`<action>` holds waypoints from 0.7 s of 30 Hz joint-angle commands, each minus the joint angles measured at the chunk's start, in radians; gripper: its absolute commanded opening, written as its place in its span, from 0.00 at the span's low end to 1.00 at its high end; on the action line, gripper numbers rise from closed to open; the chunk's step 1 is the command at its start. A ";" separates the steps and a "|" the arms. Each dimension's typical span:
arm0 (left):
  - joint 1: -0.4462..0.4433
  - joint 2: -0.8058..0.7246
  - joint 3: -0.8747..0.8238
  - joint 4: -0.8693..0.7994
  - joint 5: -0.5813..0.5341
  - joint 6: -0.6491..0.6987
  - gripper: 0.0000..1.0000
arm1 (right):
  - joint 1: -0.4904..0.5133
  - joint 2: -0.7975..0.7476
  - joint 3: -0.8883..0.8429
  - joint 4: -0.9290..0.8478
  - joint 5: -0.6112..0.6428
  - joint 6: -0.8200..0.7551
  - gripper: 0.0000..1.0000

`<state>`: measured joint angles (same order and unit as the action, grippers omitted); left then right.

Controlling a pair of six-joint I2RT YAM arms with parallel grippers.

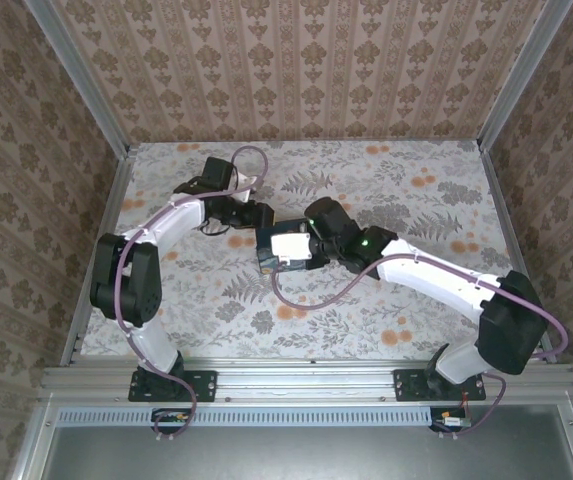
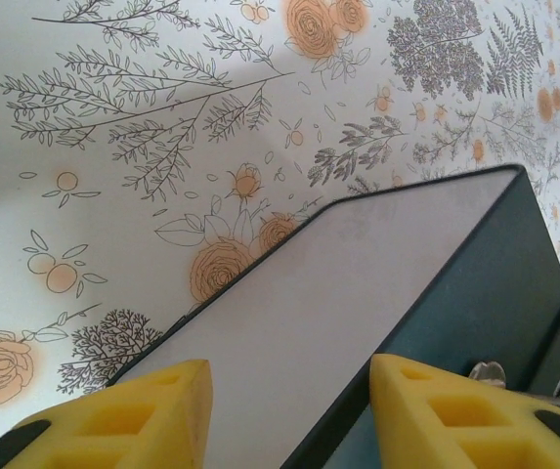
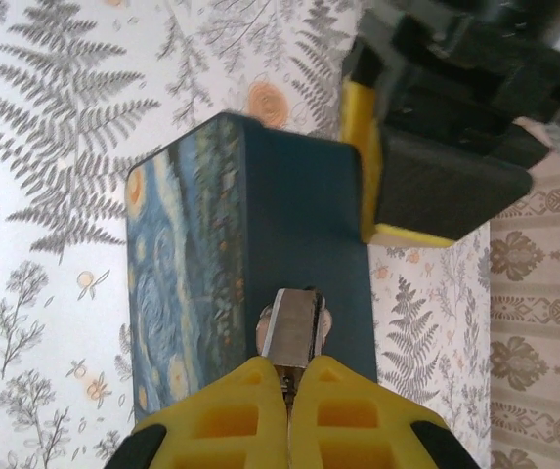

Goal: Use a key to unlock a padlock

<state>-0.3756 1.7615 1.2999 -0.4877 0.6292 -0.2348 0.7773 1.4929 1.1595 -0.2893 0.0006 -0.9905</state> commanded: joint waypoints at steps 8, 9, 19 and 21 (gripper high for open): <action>-0.051 0.041 0.012 -0.071 0.054 0.030 0.44 | -0.106 0.083 0.110 -0.028 -0.203 0.357 0.00; -0.048 0.042 0.015 -0.072 0.053 0.028 0.44 | -0.108 0.084 0.105 -0.033 -0.185 0.366 0.00; -0.043 0.056 0.031 -0.087 0.050 0.032 0.44 | -0.190 0.107 0.154 -0.211 -0.154 0.353 0.00; -0.043 0.055 0.032 -0.083 0.049 0.028 0.44 | -0.202 0.115 0.179 -0.298 -0.145 0.329 0.00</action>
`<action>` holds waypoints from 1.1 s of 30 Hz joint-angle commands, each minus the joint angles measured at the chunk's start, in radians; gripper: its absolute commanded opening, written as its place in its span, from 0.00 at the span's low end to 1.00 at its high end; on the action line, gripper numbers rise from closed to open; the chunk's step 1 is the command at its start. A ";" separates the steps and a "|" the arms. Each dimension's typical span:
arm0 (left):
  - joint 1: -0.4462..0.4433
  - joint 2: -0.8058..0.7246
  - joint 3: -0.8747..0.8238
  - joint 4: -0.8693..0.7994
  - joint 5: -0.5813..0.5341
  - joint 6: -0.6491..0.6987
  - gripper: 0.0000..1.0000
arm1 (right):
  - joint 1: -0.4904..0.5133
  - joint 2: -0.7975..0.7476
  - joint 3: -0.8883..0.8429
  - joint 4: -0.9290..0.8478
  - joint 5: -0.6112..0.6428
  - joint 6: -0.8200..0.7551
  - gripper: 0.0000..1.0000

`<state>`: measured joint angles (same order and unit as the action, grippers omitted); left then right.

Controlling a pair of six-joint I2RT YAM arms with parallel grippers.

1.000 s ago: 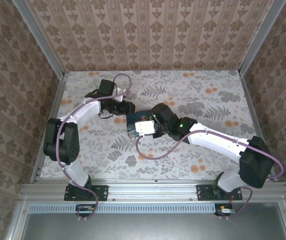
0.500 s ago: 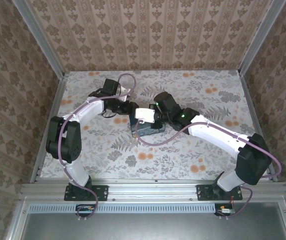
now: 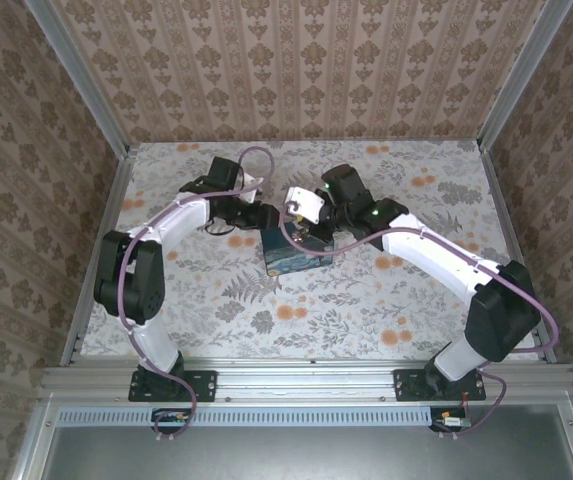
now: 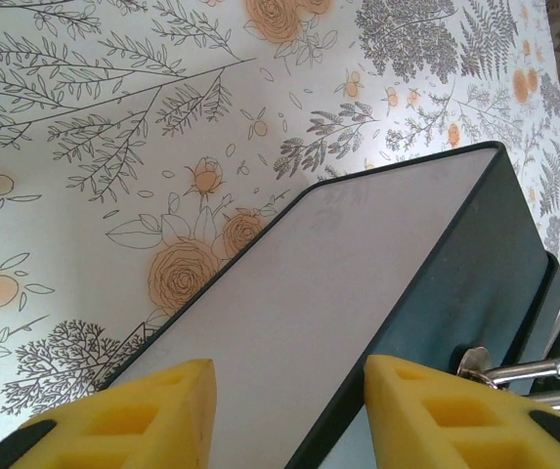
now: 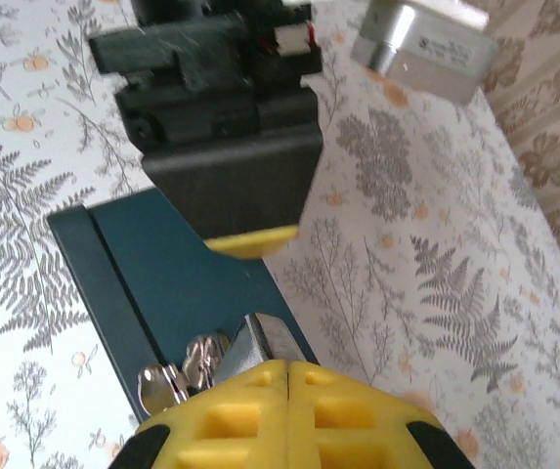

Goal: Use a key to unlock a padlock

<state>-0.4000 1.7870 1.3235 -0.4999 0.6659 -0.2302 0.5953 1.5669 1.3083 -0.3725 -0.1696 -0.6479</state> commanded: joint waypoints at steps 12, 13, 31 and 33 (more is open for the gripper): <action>-0.025 0.032 0.025 -0.089 0.009 0.028 0.43 | -0.033 0.024 -0.072 -0.193 0.027 -0.003 0.00; -0.026 0.034 0.025 -0.088 0.009 0.026 0.43 | -0.034 0.026 -0.073 -0.183 0.025 -0.002 0.00; -0.020 0.006 0.037 -0.083 0.011 -0.014 0.46 | -0.130 0.144 0.063 -0.027 -0.217 0.145 0.27; -0.010 -0.020 0.046 -0.083 0.013 -0.035 0.48 | -0.130 0.167 0.075 -0.031 -0.223 0.159 0.25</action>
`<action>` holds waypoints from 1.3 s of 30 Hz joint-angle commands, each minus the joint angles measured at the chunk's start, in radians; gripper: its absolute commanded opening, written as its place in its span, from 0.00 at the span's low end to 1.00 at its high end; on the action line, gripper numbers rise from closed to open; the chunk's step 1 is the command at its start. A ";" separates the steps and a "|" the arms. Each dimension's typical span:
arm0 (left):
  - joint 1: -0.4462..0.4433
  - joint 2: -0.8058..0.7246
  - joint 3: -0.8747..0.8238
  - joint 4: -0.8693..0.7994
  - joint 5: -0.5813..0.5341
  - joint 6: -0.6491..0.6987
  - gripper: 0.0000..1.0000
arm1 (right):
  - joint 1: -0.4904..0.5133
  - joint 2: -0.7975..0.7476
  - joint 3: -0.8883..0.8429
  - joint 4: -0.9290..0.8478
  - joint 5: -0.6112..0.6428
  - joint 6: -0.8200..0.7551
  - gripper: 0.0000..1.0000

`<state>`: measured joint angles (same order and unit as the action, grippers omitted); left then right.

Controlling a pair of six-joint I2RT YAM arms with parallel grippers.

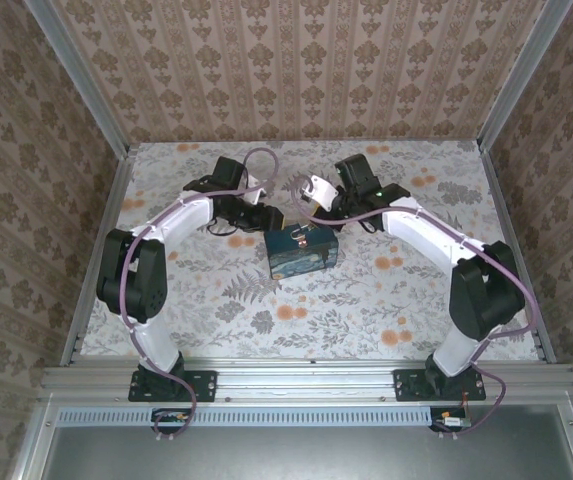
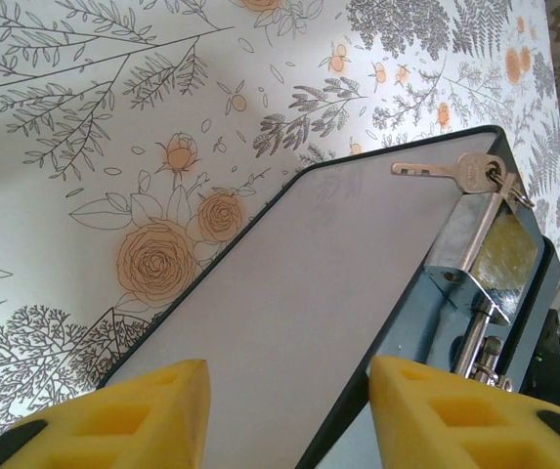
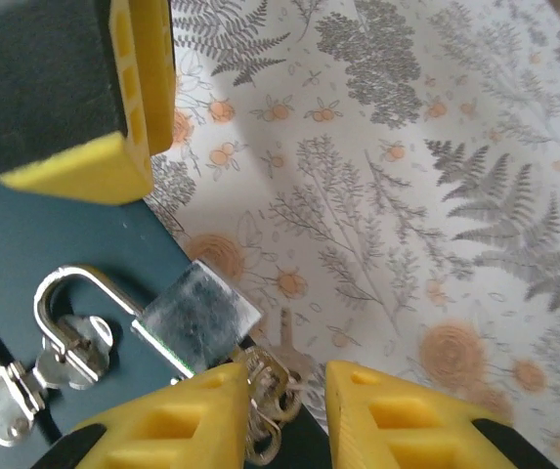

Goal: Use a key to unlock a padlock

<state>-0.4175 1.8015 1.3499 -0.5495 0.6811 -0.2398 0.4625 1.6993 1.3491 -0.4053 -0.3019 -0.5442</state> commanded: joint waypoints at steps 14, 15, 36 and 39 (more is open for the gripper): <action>0.054 -0.204 -0.140 -0.039 -0.104 -0.114 0.51 | -0.016 0.027 -0.003 0.046 -0.059 0.040 0.19; 0.053 -0.206 -0.158 -0.030 -0.102 -0.121 0.51 | -0.026 0.015 -0.013 0.069 -0.060 0.054 0.19; 0.012 -0.205 -0.228 0.039 -0.117 -0.164 0.50 | -0.001 0.053 -0.005 0.025 -0.002 0.027 0.16; 0.013 -0.204 -0.229 0.043 -0.118 -0.164 0.51 | 0.000 0.034 -0.026 0.028 -0.008 0.038 0.15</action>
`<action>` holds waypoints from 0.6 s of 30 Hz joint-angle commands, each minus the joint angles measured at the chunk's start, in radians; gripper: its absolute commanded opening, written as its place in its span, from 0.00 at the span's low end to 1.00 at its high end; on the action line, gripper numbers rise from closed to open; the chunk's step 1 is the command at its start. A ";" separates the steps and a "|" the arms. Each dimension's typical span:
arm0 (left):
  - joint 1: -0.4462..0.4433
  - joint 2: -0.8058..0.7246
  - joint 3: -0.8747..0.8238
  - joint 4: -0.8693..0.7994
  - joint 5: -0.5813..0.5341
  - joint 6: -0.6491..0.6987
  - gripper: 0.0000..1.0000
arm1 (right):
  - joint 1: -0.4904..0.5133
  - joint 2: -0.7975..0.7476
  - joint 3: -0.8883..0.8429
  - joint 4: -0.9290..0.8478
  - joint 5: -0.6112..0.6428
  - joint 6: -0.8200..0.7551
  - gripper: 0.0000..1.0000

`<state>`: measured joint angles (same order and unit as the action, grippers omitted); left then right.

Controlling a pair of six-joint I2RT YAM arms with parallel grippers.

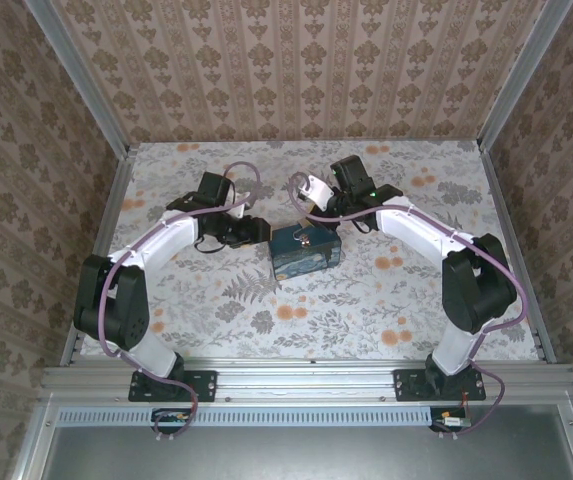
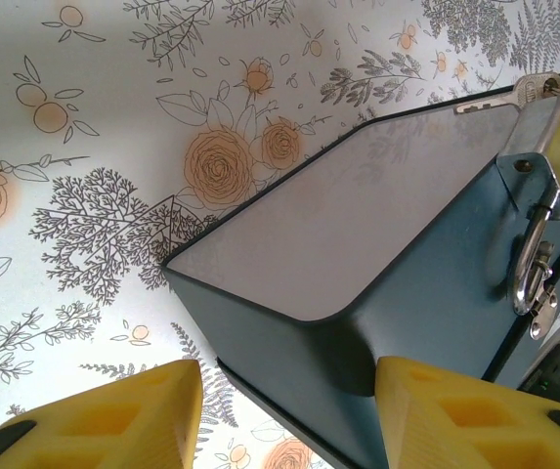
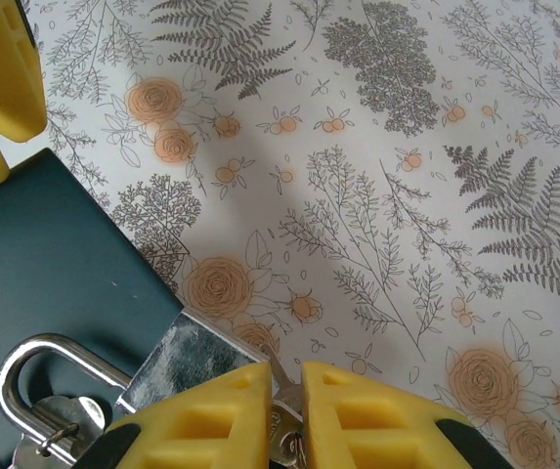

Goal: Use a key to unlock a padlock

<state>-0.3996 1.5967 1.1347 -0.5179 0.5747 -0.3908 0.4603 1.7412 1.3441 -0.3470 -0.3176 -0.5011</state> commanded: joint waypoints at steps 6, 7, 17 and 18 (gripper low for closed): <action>-0.005 0.000 -0.014 0.009 -0.014 -0.009 0.50 | -0.013 -0.044 -0.047 0.022 0.049 0.028 0.14; -0.004 -0.002 -0.014 0.009 -0.015 -0.009 0.50 | -0.017 -0.042 -0.040 0.022 0.060 0.030 0.14; -0.004 -0.006 -0.015 0.006 -0.016 -0.007 0.50 | 0.002 -0.027 -0.041 -0.026 0.038 -0.005 0.14; -0.004 -0.007 -0.015 0.007 -0.018 -0.009 0.50 | 0.008 -0.033 -0.047 -0.031 0.031 -0.009 0.14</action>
<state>-0.3996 1.5967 1.1324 -0.5098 0.5747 -0.3931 0.4549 1.7252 1.3151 -0.3389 -0.2733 -0.4950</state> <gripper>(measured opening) 0.500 0.142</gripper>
